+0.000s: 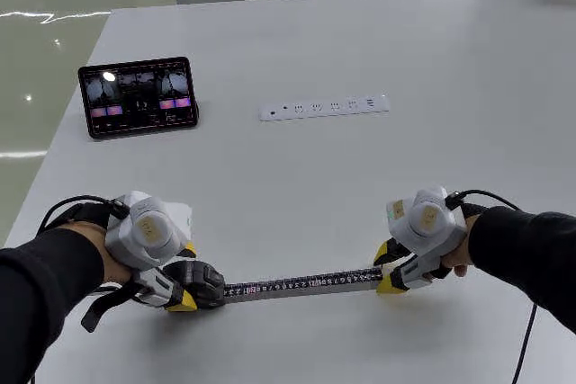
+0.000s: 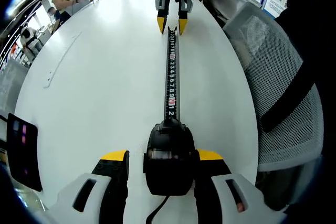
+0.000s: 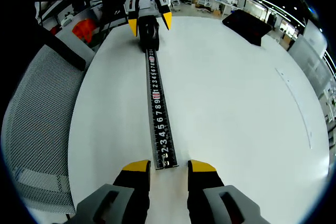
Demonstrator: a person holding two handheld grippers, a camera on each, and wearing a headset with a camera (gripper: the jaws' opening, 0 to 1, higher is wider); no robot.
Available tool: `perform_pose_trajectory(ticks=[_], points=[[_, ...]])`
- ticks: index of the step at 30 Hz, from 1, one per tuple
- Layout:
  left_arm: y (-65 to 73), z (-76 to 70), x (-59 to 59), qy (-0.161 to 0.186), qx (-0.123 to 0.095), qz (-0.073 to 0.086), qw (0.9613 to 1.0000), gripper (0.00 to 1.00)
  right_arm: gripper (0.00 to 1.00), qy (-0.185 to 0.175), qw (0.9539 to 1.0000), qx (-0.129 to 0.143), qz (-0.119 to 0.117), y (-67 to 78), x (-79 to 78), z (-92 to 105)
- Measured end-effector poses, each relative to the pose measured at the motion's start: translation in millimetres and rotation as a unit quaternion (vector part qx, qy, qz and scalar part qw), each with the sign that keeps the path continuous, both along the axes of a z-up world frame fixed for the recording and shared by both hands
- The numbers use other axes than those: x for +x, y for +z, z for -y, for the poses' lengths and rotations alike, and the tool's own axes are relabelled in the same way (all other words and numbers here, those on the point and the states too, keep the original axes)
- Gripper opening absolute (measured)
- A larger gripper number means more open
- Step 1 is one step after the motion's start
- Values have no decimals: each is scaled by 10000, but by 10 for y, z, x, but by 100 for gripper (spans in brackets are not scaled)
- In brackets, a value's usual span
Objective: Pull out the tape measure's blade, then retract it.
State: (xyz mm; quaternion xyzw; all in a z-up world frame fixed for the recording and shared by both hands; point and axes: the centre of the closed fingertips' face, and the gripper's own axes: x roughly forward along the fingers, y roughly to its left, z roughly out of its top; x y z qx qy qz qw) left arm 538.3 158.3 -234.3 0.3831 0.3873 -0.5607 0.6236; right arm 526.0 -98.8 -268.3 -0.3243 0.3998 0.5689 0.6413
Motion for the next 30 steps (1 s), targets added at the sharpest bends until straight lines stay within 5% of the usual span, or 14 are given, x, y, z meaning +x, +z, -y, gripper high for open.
perform_pose_trajectory(ticks=[11, 15, 18, 25, 30], points=[[119, 46, 57, 468, -275, 6, 9985, 64, 31, -118, 9998, 162, 27, 102, -25, -57], [111, 57, 93, 704, -379, 53, 9968, 83, 32, -185, 9994, 253, 134, 131, -11, -70], [124, 49, 93, 809, -408, 26, 9959, 82, 35, -314, 9989, 299, 167, 146, 5, -62], [144, 16, 139, 1395, -530, -45, 9888, 99, 55, -867, 9941, 643, 52, 170, 5, -80], [171, -1, 132, 1616, -606, -113, 9849, 99, 66, -1146, 9907, 729, 122, 187, 42, -56]])
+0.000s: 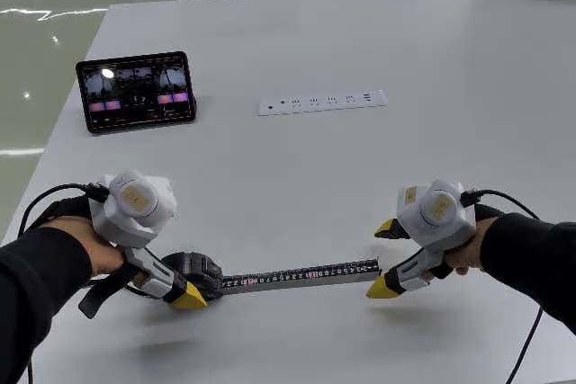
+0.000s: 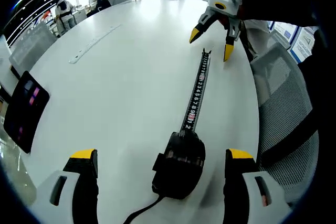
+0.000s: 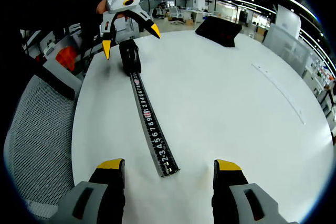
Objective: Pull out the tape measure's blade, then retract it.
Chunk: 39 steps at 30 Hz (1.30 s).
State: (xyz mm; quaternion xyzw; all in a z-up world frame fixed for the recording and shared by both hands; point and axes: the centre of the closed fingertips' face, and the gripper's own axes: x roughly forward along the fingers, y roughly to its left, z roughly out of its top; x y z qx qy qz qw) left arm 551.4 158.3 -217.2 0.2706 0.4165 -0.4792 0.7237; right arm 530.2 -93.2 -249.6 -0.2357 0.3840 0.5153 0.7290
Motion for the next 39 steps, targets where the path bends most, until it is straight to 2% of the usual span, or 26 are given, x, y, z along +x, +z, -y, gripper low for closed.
perform_pose_trajectory(ticks=[3, 5, 8, 10, 11, 12, 13, 14, 16, 18, 23, 25, 28, 30, 32, 35, 37, 39], points=[[14, -2, 5, 52, -49, 37, 10000, 99, 70, -122, 9999, 68, 63, 33, 22, 12], [26, 22, 0, 104, -183, 18, 9998, 99, 72, -208, 9997, 90, 108, 44, 37, 28], [31, 5, 8, 235, -276, 42, 9993, 99, 76, -369, 9992, 145, 74, 58, 44, 48], [44, 10, 13, 446, -470, 8, 9979, 99, 80, -475, 9986, 195, 93, 70, 56, 62], [64, -1, 32, 535, -565, 61, 9969, 99, 81, -550, 9982, 227, 79, 77, 60, 69], [86, -4, 57, 677, -669, 118, 9954, 99, 84, -605, 9978, 240, 88, 80, 65, 76], [98, -16, 52, 802, -729, 78, 9941, 99, 86, -641, 9976, 256, 102, 86, 69, 81], [110, -32, 34, 936, -807, -32, 9923, 99, 87, -699, 9971, 294, 118, 101, 66, 89], [141, -66, 54, 1001, -894, 72, 9909, 99, 89, -776, 9964, 326, 115, 107, 56, 107], [175, -75, 38, 1110, -1041, 33, 9883, 99, 92, -836, 9955, 413, 157, 126, 57, 112], [236, -133, 48, 1360, -1300, 149, 9820, 99, 97, -1083, 9922, 553, 257, 169, 88, 197], [307, -133, 96, 1418, -1497, 394, 9777, 99, 99, -1174, 9911, 580, 223, 174, 81, 241], [327, -161, 90, 1590, -1604, 352, 9735, 99, 99, -1262, 9898, 626, 232, 184, 62, 293], [350, -163, 113, 1737, -1752, 397, 9683, 99, 99, -1301, 9892, 622, 267, 195, 50, 328], [335, -198, 105, 1739, -1695, 457, 9690, 99, 99, -1357, 9882, 642, 308, 216, 41, 366], [343, -220, 94, 1744, -1716, 607, 9677, 99, 99, -1424, 9869, 682, 323, 230, 16, 412], [336, -246, 84, 1762, -1723, 680, 9668, 99, 99, -1407, 9877, 628, 279, 210, -26, 461], [314, -286, 63, 1864, -1751, 662, 9645, 99, 99, -1345, 9883, 633, 348, 213, -69, 490]])
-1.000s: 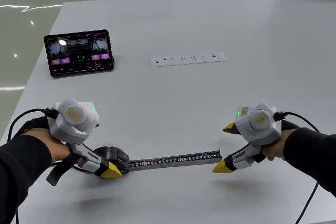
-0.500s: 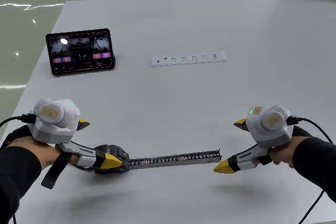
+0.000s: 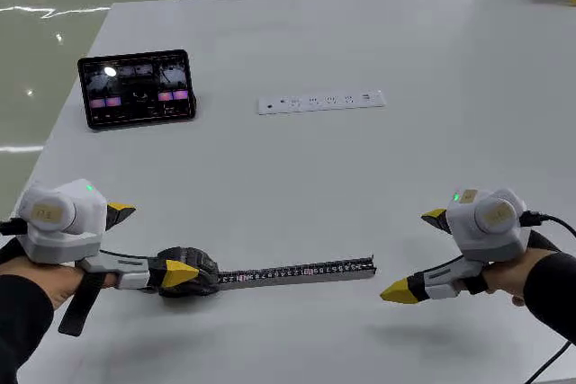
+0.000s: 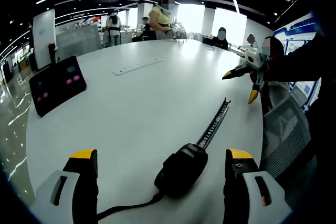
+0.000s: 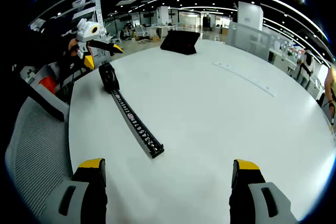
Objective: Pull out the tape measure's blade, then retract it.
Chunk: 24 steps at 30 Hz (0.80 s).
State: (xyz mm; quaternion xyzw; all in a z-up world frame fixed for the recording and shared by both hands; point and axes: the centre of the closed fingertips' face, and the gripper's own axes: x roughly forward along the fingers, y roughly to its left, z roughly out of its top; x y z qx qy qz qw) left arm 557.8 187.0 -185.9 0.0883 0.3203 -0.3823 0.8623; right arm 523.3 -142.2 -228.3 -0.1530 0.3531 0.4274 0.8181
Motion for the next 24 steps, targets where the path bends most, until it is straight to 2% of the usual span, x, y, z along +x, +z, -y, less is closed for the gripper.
perform_pose_trajectory(ticks=[2, 5, 8, 10, 14, 24], points=[[-10, -62, -12, 95, -37, 59, 9999, 99, 99, -24, 10000, 27, -37, 1, -46, 26], [-25, -117, -69, 192, -84, 43, 9998, 99, 99, -62, 10000, 11, 12, -5, -85, 94], [-21, -145, -131, 225, -90, 84, 9997, 99, 99, -149, 9999, -30, 74, 4, -127, 189], [-4, -156, -165, 261, -135, 96, 9995, 99, 99, -232, 9997, 87, 60, 23, -162, 239], [19, -172, -204, 304, -209, 102, 9993, 99, 99, -275, 9996, 77, 86, 42, -256, 332], [16, -196, -356, 233, -60, 144, 9996, 99, 99, -468, 9988, 122, 103, 64, -402, 559]])
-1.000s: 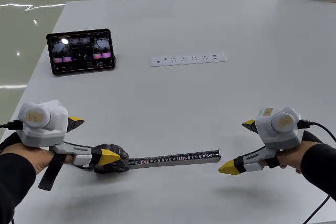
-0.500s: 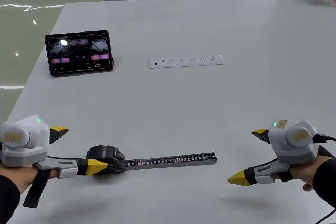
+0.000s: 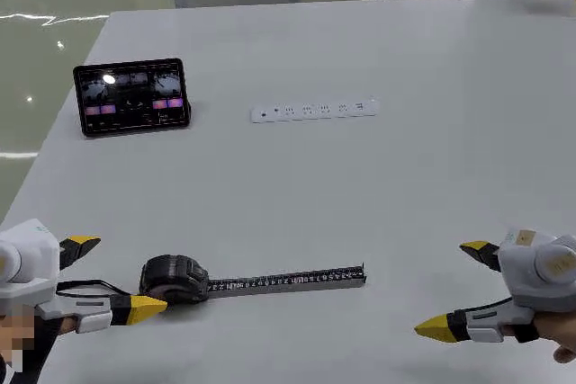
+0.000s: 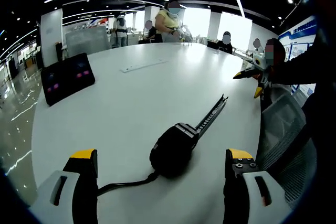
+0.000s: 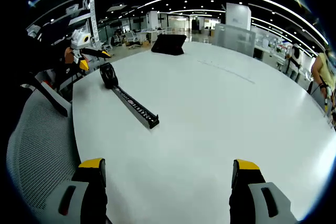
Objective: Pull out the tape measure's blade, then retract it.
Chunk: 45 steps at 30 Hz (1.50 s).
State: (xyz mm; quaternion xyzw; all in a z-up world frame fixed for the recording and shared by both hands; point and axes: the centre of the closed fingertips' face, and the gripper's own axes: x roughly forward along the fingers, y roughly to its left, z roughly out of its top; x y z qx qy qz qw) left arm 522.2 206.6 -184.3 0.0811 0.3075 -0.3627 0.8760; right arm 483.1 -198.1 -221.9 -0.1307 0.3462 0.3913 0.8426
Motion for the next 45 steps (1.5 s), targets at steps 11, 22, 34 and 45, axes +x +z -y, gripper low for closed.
perform_pose_trajectory(ticks=[11, 22, 34, 45], points=[[-178, -122, -236, 220, 115, -250, 9994, 99, 99, -42, 10000, 28, 85, 85, -108, 103], [-115, -110, -415, 90, 74, -183, 9998, 99, 99, 9, 9998, 39, 199, 102, -206, 225], [-41, -237, -567, 163, 144, 7, 9998, 99, 99, -96, 9997, 138, 175, 143, -411, 294], [-53, -236, -640, 218, 106, 27, 9997, 99, 99, -118, 9996, -50, 251, 159, -529, 464]])
